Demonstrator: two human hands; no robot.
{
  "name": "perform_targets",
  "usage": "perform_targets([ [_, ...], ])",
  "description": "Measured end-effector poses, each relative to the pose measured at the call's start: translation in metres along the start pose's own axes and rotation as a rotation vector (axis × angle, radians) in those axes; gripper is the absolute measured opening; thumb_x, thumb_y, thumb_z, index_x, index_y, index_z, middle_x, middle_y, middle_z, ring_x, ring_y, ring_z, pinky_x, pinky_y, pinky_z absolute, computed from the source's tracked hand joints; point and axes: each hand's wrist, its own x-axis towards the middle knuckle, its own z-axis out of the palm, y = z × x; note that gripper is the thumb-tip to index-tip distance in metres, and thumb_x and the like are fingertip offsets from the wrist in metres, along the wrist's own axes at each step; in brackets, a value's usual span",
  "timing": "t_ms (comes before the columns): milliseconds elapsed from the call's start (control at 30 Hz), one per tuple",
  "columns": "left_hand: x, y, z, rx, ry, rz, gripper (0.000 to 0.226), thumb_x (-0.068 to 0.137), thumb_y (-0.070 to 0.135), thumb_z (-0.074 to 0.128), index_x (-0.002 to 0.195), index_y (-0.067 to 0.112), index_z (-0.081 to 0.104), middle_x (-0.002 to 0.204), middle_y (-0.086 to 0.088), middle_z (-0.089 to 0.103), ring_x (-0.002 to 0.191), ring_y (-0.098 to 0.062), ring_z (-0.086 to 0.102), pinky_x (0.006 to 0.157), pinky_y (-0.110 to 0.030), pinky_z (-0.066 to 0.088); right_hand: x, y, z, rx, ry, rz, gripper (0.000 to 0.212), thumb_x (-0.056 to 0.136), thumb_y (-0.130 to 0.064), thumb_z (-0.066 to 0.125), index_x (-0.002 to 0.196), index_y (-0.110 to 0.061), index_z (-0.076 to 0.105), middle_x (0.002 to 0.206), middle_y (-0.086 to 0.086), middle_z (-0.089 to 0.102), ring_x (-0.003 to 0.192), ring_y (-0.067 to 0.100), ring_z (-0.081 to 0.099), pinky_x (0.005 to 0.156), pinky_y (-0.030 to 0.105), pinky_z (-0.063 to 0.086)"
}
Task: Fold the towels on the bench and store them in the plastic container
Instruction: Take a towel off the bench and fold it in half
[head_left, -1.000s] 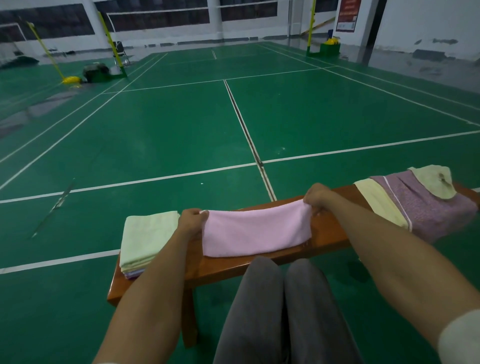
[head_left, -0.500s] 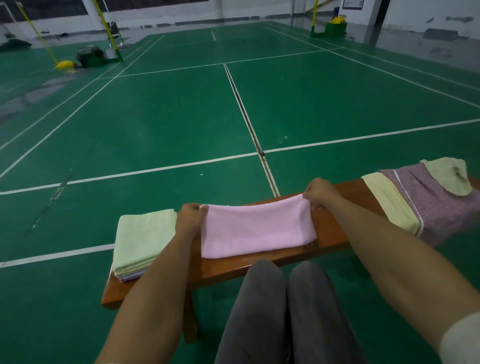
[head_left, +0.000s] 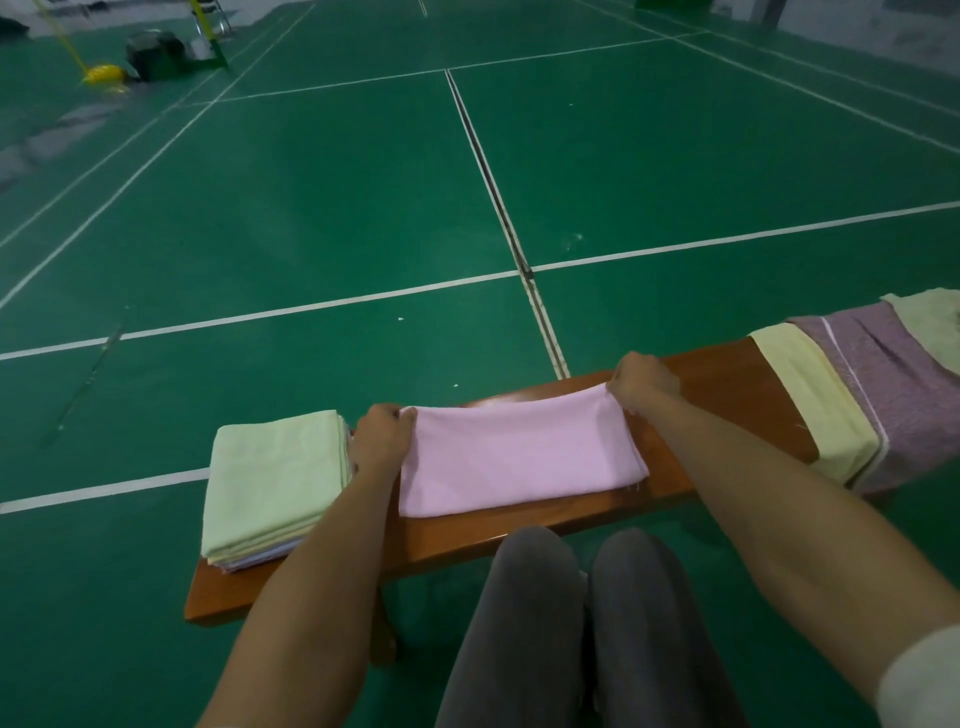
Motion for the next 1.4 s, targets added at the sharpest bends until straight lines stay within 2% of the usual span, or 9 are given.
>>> perform_targets([
  [233,0.012,-0.005,0.017,0.033,-0.028,-0.02,0.03,0.099,0.038,0.055,0.085,0.015,0.067,0.083,-0.006,0.069,0.082,-0.028,0.066,0.074,-0.033,0.052,0.009,-0.004,0.016,-0.023,-0.021,0.027,0.02,0.1,-0.021,0.057,0.111,-0.011,0.069,0.111,0.012,0.067,0.095,0.032,0.064,0.073,0.031,0.044],
  [500,0.016,-0.003,0.023,0.045,-0.139,-0.165,0.042,0.096,0.041,0.064,0.106,0.001,0.067,0.095,-0.011,0.07,0.084,-0.029,0.065,0.074,-0.033,0.054,-0.004,-0.009,0.034,0.108,-0.125,0.076,0.049,0.097,-0.031,0.063,0.139,-0.008,0.051,0.135,0.015,0.058,0.115,0.032,0.06,0.08,0.037,0.053],
  [600,0.013,0.003,0.021,0.058,-0.246,-0.24,0.052,0.096,0.044,0.064,0.127,0.002,0.06,0.11,-0.01,0.064,0.099,-0.029,0.063,0.082,-0.034,0.053,-0.013,-0.023,0.035,0.07,-0.154,0.064,0.069,0.095,-0.025,0.062,0.154,-0.008,0.03,0.154,0.019,0.038,0.137,0.039,0.044,0.104,0.047,0.047],
  [700,0.007,0.007,0.024,0.039,-0.316,-0.291,0.063,0.095,0.045,0.067,0.14,0.005,0.05,0.138,-0.013,0.058,0.122,-0.032,0.058,0.099,-0.038,0.052,-0.027,-0.045,0.042,-0.001,-0.18,-0.013,0.069,0.095,-0.024,0.059,0.155,-0.009,0.028,0.157,0.019,0.031,0.14,0.04,0.038,0.106,0.047,0.044],
  [900,0.004,0.006,0.02,-0.093,-0.361,-0.319,0.069,0.09,0.044,0.073,0.141,0.007,0.046,0.144,-0.013,0.053,0.126,-0.033,0.055,0.102,-0.043,0.051,-0.051,-0.069,0.063,-0.248,-0.171,-0.05,0.086,0.089,-0.033,0.067,0.157,-0.008,0.021,0.163,0.025,0.01,0.149,0.049,0.016,0.117,0.054,0.03],
  [1033,0.007,0.009,0.013,-0.317,-0.393,-0.42,0.067,0.088,0.04,0.077,0.14,0.009,0.048,0.138,-0.011,0.056,0.117,-0.034,0.059,0.097,-0.048,0.055,-0.068,-0.098,0.065,-0.196,0.016,-0.33,0.05,0.089,-0.02,0.06,0.136,-0.007,0.05,0.137,0.019,0.048,0.123,0.034,0.047,0.103,0.041,0.044],
  [1167,0.003,0.023,0.011,-0.377,-0.37,-0.386,0.048,0.089,0.024,0.077,0.125,0.002,0.055,0.116,-0.016,0.065,0.092,-0.03,0.063,0.077,-0.04,0.058,-0.099,-0.135,0.07,0.29,-0.351,-0.484,0.037,0.092,-0.02,0.063,0.127,-0.013,0.056,0.124,0.011,0.064,0.102,0.027,0.063,0.083,0.038,0.056],
  [1300,0.002,0.028,0.008,-0.342,-0.243,-0.328,0.023,0.079,0.019,0.074,0.092,0.002,0.064,0.096,-0.019,0.073,0.078,-0.028,0.07,0.071,-0.038,0.06,-0.125,-0.154,0.071,0.446,-0.658,-0.452,0.067,0.082,-0.02,0.076,0.141,-0.013,0.043,0.117,0.015,0.067,0.092,0.032,0.071,0.074,0.042,0.062],
  [1400,-0.004,0.032,0.007,-0.318,-0.228,-0.304,0.015,0.088,0.016,0.067,0.084,0.002,0.065,0.084,-0.017,0.073,0.074,-0.029,0.074,0.077,-0.045,0.064,-0.131,-0.152,0.075,0.45,-0.826,-0.458,0.084,0.079,-0.05,0.08,0.145,-0.033,0.031,0.123,0.003,0.063,0.091,0.023,0.072,0.067,0.031,0.062],
])
